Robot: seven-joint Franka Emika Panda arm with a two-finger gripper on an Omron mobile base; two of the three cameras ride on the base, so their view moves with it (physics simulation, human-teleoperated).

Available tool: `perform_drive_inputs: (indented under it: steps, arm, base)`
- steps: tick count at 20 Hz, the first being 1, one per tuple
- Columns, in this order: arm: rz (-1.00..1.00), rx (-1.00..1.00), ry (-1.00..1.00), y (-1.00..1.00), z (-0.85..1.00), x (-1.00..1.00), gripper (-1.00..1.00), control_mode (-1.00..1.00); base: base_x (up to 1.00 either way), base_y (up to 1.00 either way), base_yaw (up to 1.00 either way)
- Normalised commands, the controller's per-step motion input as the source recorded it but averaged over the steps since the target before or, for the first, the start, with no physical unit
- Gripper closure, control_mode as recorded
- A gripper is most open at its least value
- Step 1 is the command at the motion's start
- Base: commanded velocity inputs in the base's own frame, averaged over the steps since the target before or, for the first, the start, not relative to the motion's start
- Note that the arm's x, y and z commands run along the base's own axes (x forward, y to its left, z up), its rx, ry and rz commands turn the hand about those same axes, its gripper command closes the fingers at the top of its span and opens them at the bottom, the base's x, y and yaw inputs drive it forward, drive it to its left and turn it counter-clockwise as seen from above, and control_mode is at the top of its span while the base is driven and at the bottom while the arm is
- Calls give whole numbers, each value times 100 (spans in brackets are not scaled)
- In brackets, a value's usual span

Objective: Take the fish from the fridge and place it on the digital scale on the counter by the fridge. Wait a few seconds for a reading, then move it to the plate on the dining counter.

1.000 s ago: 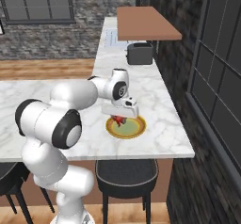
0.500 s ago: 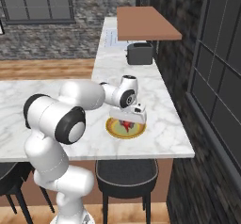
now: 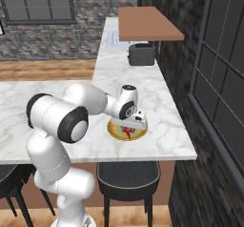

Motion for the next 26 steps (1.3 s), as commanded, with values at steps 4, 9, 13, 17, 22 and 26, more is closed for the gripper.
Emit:
perform_drive_inputs:
  steps: [4,9,13,17,22,26]
  arm:
    - [3,0,-5,6,-16,44,100,-100]
    - [3,0,-2,2,0,34,100,-100]
    - [2,0,0,4,0,36,-100,-100]
    - [1,0,0,0,0,18,-100,-100]
    - [0,0,0,0,2,2,-100,-100]
    - [0,0,-5,0,35,-25,-100,-100]
  base:
    - [0,0,0]
    - [0,0,0]
    - [0,0,0]
    - [0,0,0]
    - [0,0,0]
    - [0,0,0]
